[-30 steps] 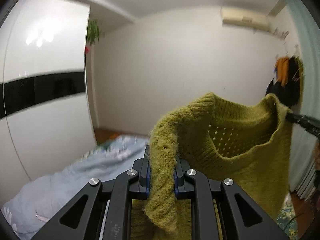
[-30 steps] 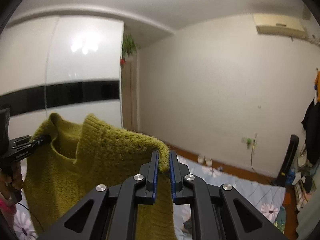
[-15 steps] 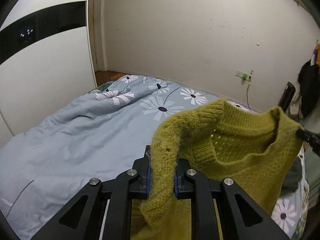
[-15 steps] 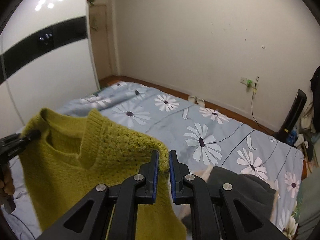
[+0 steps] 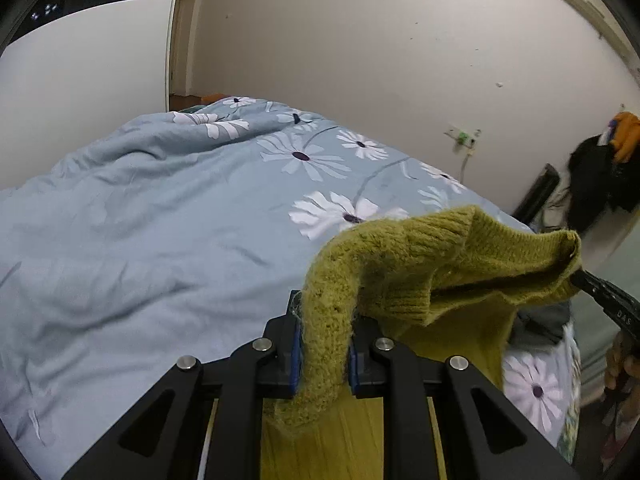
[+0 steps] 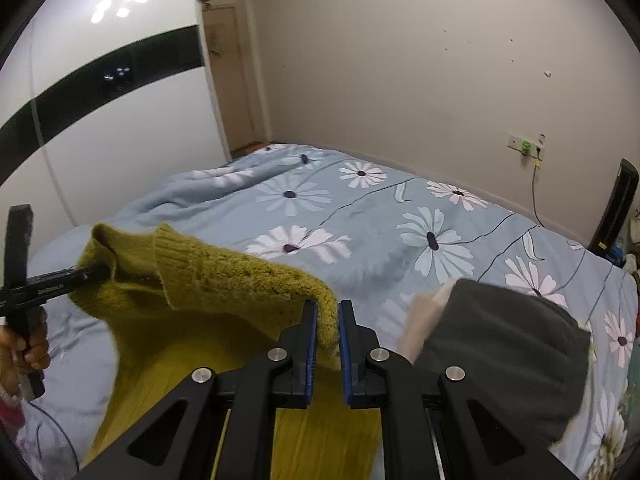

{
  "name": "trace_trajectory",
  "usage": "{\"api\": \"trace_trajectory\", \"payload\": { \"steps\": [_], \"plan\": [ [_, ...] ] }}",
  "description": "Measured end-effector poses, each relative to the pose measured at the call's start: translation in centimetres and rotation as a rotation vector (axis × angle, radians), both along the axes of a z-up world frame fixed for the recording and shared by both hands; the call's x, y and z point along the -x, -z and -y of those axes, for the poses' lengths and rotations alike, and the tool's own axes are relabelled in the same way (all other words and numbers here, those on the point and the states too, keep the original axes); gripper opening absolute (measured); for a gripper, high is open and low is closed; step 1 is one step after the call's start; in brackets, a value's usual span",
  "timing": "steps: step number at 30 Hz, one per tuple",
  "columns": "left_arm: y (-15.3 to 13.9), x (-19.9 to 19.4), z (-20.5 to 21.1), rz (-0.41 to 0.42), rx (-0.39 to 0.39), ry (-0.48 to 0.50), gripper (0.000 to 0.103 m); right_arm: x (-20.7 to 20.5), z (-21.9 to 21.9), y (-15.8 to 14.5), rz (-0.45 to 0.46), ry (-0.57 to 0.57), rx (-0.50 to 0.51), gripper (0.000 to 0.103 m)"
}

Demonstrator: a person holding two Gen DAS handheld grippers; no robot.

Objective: Fold clothes

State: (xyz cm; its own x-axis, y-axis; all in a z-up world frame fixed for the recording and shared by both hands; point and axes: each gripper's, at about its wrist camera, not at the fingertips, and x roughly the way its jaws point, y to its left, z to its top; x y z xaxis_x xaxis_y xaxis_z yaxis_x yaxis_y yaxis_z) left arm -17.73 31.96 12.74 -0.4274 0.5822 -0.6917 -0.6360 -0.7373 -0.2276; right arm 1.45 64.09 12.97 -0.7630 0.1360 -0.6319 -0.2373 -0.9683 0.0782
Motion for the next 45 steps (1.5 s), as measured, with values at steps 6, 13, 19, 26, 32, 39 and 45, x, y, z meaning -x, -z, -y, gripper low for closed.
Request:
{"api": "trace_trajectory", "payload": {
  "steps": [6,13,19,26,32,39,45],
  "plan": [
    [3.2,-7.9,4.2,-0.023,0.065,0.007,0.022,-8.2,2.8,2.7,0.019,-0.051,0.055,0.011],
    [9.0,-13.3,7.0,0.084,0.138,-0.033,0.025,-14.6,4.9,10.1,0.14,-0.018,0.181,0.011],
    [9.7,-14.5,9.2,0.166,0.139,-0.074,0.033,-16.9,5.9,12.7,0.169,0.0,0.223,0.016],
    [12.5,-14.4,11.9,0.401,0.078,-0.13,0.047,-19.0,5.8,14.5,0.195,0.031,0.402,0.016],
    [13.4,-14.0,13.5,0.578,-0.098,-0.126,0.058,-18.7,5.0,16.2,0.123,0.023,0.69,0.046],
    [13.7,-13.8,14.9,0.69,-0.254,-0.134,0.062,-16.9,4.5,18.5,0.094,0.093,0.865,0.054],
    [14.1,-13.6,16.2,0.784,-0.388,-0.14,0.073,-17.1,4.4,19.6,0.06,0.143,0.929,0.054]
  ]
}}
